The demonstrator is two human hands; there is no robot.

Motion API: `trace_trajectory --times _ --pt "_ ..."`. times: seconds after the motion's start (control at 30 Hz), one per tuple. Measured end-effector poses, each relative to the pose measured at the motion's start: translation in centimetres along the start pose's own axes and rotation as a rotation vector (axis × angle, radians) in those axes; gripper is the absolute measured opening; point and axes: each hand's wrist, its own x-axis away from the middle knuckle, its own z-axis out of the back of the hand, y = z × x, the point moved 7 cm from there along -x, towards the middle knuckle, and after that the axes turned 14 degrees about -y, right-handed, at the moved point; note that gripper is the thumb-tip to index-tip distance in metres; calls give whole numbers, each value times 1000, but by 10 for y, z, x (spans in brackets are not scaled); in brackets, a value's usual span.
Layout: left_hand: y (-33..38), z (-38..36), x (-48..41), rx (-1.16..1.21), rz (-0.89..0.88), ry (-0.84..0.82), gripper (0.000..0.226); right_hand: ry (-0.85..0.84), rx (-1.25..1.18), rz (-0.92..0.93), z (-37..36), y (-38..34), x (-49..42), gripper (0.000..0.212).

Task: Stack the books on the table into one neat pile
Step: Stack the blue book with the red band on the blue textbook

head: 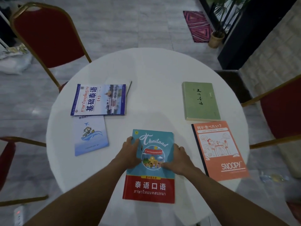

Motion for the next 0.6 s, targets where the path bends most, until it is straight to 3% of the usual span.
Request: trace_trajectory --times 0.1,0.23,0.43,0.6 --pt "-2 16 3 52 -19 2 95 52 66 12 14 -11 -2 93" --pt "-17 58 7 113 24 121 94 169 187 80 40 -47 -13 99" --pt "-56 125 9 117 107 249 91 140 193 180 56 -119 -43 99" --pt "-96 159 1 183 154 253 89 84 202 225 52 -171 -75 95"
